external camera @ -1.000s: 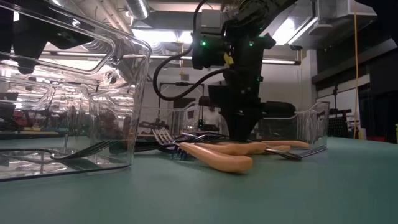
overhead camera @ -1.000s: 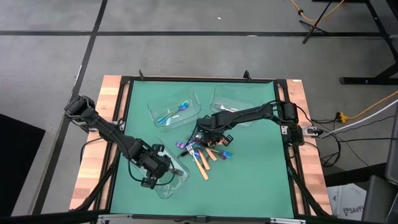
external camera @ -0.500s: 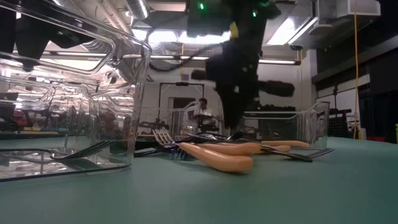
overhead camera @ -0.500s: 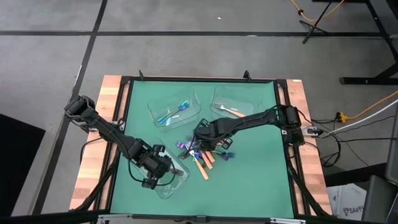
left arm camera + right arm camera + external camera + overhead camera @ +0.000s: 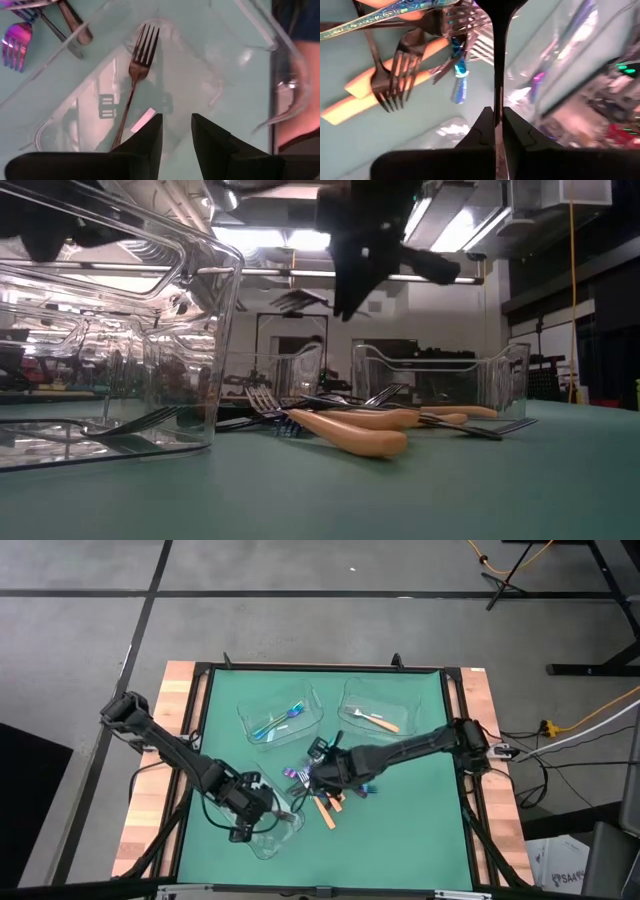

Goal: Sort silverware by color (type)
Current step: Put the black fork into the bottom transparent bin

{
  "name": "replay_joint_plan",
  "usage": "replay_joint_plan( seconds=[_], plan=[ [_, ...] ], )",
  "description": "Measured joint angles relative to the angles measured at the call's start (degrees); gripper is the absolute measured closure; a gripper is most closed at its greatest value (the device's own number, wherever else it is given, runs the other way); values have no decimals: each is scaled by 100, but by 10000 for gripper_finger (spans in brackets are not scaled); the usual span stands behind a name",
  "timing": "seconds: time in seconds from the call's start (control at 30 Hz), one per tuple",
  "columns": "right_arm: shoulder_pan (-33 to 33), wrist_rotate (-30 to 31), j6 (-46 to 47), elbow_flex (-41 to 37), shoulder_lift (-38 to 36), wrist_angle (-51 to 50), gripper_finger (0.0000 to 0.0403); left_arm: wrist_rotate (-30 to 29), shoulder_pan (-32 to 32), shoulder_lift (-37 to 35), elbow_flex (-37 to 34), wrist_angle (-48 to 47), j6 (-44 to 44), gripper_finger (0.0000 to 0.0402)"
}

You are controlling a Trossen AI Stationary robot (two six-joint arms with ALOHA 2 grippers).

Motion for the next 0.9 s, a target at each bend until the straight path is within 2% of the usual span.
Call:
replay_joint_plan(
  seconds=[0.13, 0.33, 0.43, 0.73, 0.9],
  plan=[
    [249, 374, -271, 12, -2, 187, 401, -255, -2, -392, 0, 6, -193, 305],
    [375, 673, -607, 12, -2, 709, 402, -1282, 104, -888, 0, 66, -886, 305],
    [414, 790, -930, 12, -2, 1160, 402, -1604, 190, -1035, 0, 138, -1204, 305],
    [410, 776, -1902, 12, -2, 2545, 402, -1678, 605, -1247, 0, 260, -1694, 305],
    [410, 412, -2219, 12, -2, 3105, 402, -1662, 880, -1435, -2, 242, -1736, 305]
  ],
)
